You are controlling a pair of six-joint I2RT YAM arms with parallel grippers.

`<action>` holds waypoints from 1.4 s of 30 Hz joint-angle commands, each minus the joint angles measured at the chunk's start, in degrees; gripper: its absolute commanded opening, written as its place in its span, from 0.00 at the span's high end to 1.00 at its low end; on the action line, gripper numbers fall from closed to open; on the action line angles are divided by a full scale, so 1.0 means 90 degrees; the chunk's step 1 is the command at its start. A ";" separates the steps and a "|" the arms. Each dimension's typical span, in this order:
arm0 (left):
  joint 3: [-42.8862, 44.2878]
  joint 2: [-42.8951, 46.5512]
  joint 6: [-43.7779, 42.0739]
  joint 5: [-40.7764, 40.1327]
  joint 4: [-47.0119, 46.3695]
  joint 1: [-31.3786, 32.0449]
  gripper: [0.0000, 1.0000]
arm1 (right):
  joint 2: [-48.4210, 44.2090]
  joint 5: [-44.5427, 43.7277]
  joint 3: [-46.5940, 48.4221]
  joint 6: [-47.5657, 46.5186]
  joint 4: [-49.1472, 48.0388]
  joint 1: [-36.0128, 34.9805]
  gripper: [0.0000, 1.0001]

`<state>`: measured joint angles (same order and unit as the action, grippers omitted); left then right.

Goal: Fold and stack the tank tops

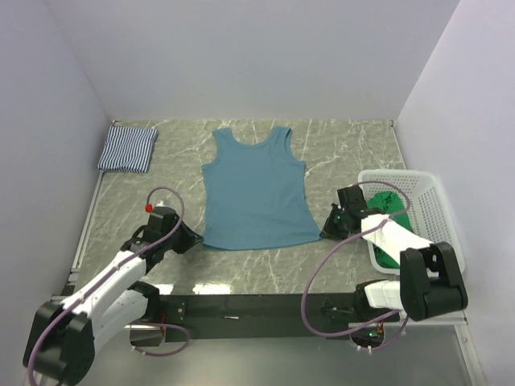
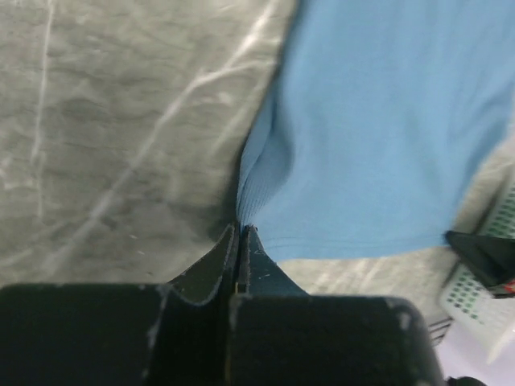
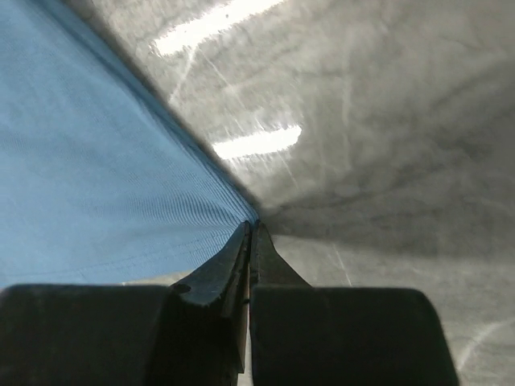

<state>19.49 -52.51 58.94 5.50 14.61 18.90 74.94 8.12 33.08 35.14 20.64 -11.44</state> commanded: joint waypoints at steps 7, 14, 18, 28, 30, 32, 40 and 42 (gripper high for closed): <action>-0.0104 0.1488 0.0521 -0.0113 0.1031 0.0195 0.99 | -0.1343 -0.0043 -0.0501 0.0383 0.0606 0.0187 0.94; -0.0261 0.1831 0.0639 0.0228 0.1160 0.0488 0.95 | -0.2417 0.0006 -0.0775 0.0588 0.1280 0.0187 0.71; -0.0056 0.1870 0.0600 0.0112 0.1403 0.0664 0.68 | -0.3051 -0.0100 -0.0659 0.0676 0.1709 0.0197 0.55; 0.1933 0.1461 -0.0043 -0.1369 0.2010 0.0635 0.44 | -0.2684 -0.1526 0.0687 0.1748 0.1604 -0.2612 0.54; 0.2315 0.0681 -0.0569 -0.1547 0.1718 0.0557 0.45 | -0.2001 -0.1897 0.1001 0.1964 0.1408 -0.3589 0.57; 0.2969 -0.0437 -0.0990 -0.1674 0.1424 0.0245 0.48 | -0.1425 -0.2209 0.1557 0.2180 0.1203 -0.4446 0.62; 0.5273 -0.4084 -0.2114 -0.1304 0.1111 -0.0546 0.66 | 0.1701 -0.2699 0.4054 0.2103 0.0870 -0.5993 0.71; 0.5597 -0.4798 -0.2493 -0.1120 0.0994 -0.0576 0.66 | 0.2355 -0.2719 0.4709 0.2015 0.0890 -0.6227 0.71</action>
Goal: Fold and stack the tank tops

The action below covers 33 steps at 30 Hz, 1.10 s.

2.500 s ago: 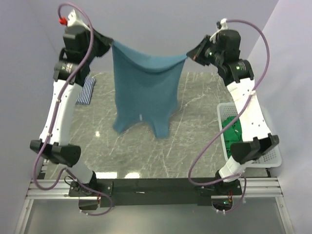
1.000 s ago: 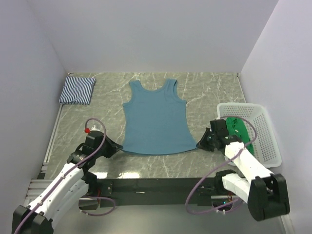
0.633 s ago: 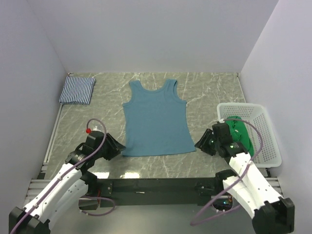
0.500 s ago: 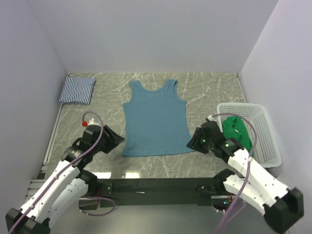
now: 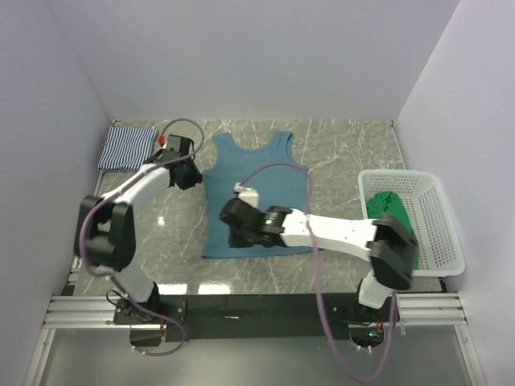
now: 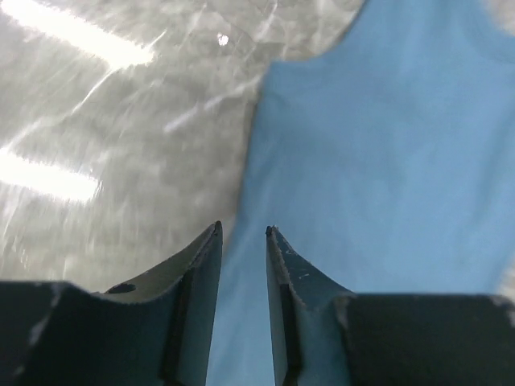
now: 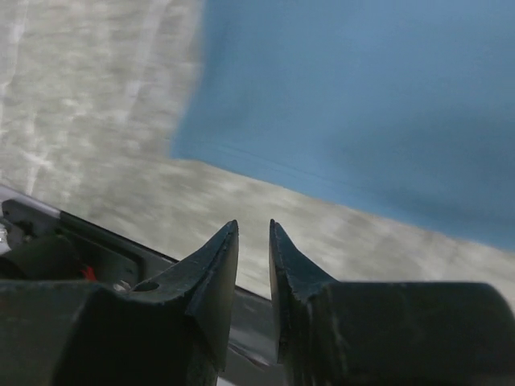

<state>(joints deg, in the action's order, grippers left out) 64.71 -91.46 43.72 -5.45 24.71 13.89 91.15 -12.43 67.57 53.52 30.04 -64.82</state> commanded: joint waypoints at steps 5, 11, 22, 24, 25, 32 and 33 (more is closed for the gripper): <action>0.1345 -0.1418 -0.1157 0.0332 -0.0177 -0.0078 0.63 | 0.1696 -0.0611 0.2022 -0.0262 0.0040 -0.0630 0.71; 0.1775 -0.2014 -0.1450 0.0469 -0.0139 -0.0108 0.63 | 0.2673 -0.0563 0.2668 -0.0360 0.0080 -0.0747 0.70; 0.2019 -0.2611 -0.1450 0.0313 -0.0011 -0.0147 0.82 | 0.3670 -0.0905 0.3586 -0.0448 0.0519 -0.1060 0.70; 0.2010 -0.2621 -0.1460 0.0303 -0.0011 -0.0147 0.83 | 0.3748 -0.0895 0.3518 -0.0410 0.0500 -0.1079 0.70; 0.2019 -0.2621 -0.1460 0.0313 -0.0011 -0.0147 0.84 | 0.3778 -0.0914 0.3518 -0.0380 0.0548 -0.1089 0.70; 0.2058 -0.2650 -0.1450 0.0284 0.0028 -0.0157 0.84 | 0.3710 -0.1207 0.3333 -0.0428 0.0539 -0.1236 0.70; 0.2068 -0.2660 -0.1450 0.0274 0.0067 -0.0166 0.84 | 0.3681 -0.1227 0.3332 -0.0429 0.0539 -0.1245 0.70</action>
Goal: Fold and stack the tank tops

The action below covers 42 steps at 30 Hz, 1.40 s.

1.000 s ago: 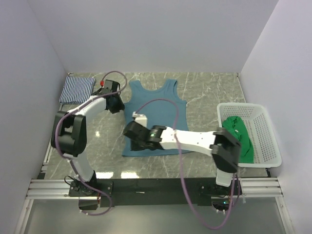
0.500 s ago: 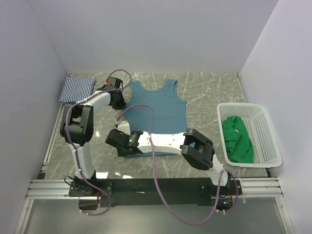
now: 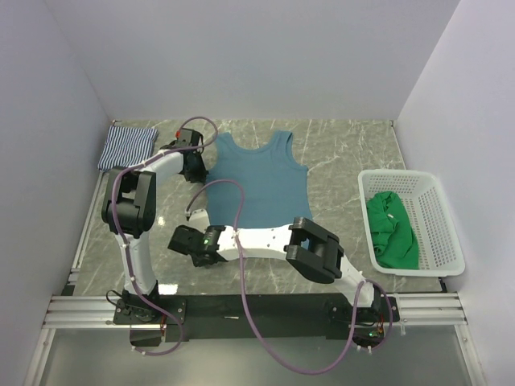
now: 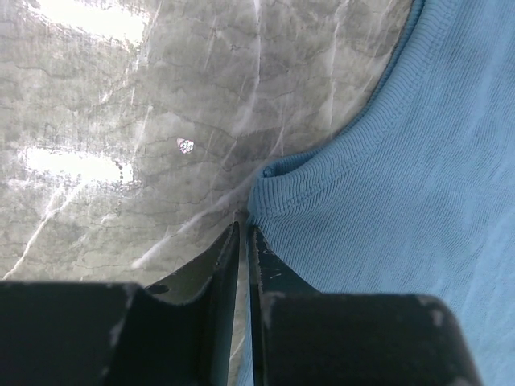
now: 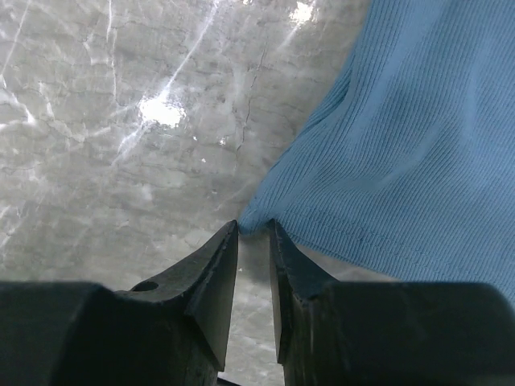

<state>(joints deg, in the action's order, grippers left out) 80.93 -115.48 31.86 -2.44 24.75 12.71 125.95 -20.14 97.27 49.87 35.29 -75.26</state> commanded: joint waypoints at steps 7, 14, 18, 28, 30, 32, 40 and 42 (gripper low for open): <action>0.0247 0.0048 -0.0122 -0.0052 0.0043 -0.0065 0.85 | -0.0225 -0.0711 0.0295 -0.0023 0.0288 -0.0124 0.70; 0.0256 0.0029 -0.0141 -0.0012 0.0072 -0.0084 0.85 | -0.0264 -0.1004 0.0539 -0.0052 0.0464 -0.0192 0.70; 0.0276 0.0029 -0.0141 0.0017 0.0072 -0.0094 0.85 | -0.0293 -0.1102 0.0656 -0.0160 0.0474 -0.0299 0.69; 0.0305 0.0009 -0.0131 0.0105 0.0101 -0.0123 0.85 | 0.0321 -0.1395 0.1301 -0.0228 0.0952 -0.0309 0.67; 0.0315 0.0019 -0.0131 0.0095 0.0101 -0.0123 0.85 | 0.0419 -0.1444 0.1418 -0.0209 0.1059 -0.0319 0.67; 0.0305 0.0028 -0.0151 0.0085 0.0101 -0.0133 0.85 | 0.0546 -0.1463 0.1477 -0.0199 0.1118 -0.0299 0.67; 0.0315 -0.0001 -0.0131 0.0095 0.0101 -0.0143 0.85 | 0.0751 -0.1737 0.1614 -0.0140 0.1372 -0.0299 0.67; 0.0325 -0.0011 -0.0131 0.0095 0.0111 -0.0143 0.85 | 0.0752 -0.1737 0.1594 -0.0160 0.1353 -0.0309 0.67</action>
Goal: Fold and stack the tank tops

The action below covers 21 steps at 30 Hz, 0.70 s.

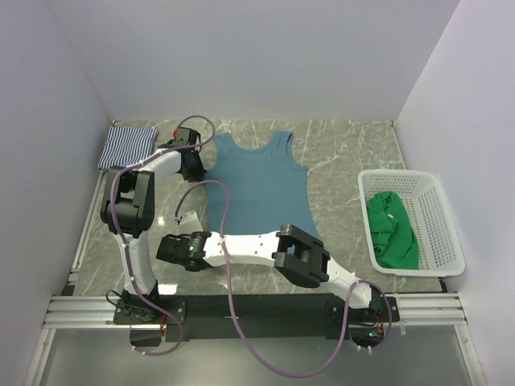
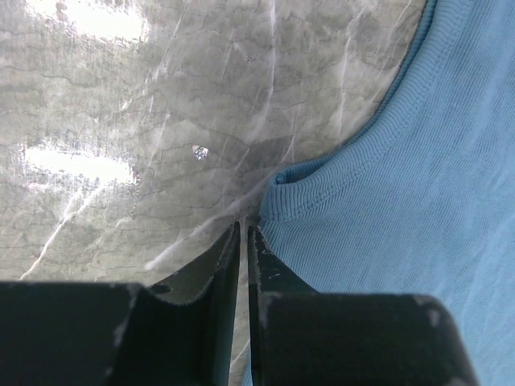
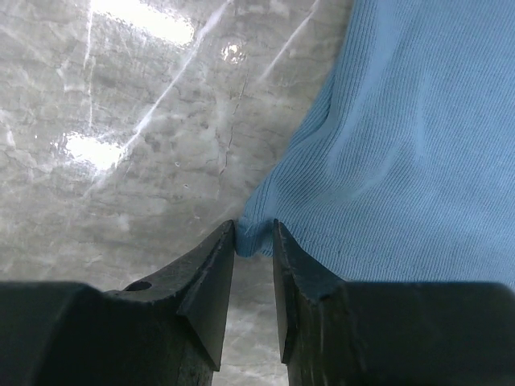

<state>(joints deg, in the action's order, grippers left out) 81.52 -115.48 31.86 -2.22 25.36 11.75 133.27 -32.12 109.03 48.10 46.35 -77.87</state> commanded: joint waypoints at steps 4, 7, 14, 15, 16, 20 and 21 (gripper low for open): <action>0.0240 -0.0010 -0.0112 0.0071 0.0023 -0.0036 0.85 | -0.0033 -0.0309 0.0181 0.0018 0.0007 -0.0020 0.67; 0.0211 -0.0011 -0.0112 0.0071 0.0023 -0.0036 0.85 | -0.0023 -0.0289 0.0160 0.0007 -0.0091 -0.0020 0.67; 0.0220 -0.0030 -0.0092 0.0149 0.0004 -0.0045 0.85 | -0.0042 -0.0211 0.0053 0.0007 -0.0189 -0.0020 0.80; 0.0220 -0.0030 -0.0092 0.0159 -0.0015 -0.0036 0.85 | -0.0052 -0.0162 0.0024 0.0027 -0.0198 -0.0020 0.88; 0.0220 -0.0030 -0.0092 0.0168 -0.0025 -0.0036 0.85 | -0.0062 -0.0133 -0.0053 0.0056 -0.0208 -0.0020 0.92; 0.0171 -0.0030 -0.0053 0.0198 -0.0103 -0.0036 0.85 | -0.0189 -0.0113 -0.0366 0.0134 -0.0296 -0.0011 1.00; 0.0162 -0.0011 -0.0034 0.0198 -0.0123 -0.0036 0.86 | -0.0286 -0.0113 -0.0444 0.0144 -0.0364 -0.0010 1.00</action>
<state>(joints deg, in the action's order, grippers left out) 81.58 -115.48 31.94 -1.30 25.32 11.64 132.94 -32.21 107.31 48.23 44.12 -77.87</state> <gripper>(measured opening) 0.145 0.018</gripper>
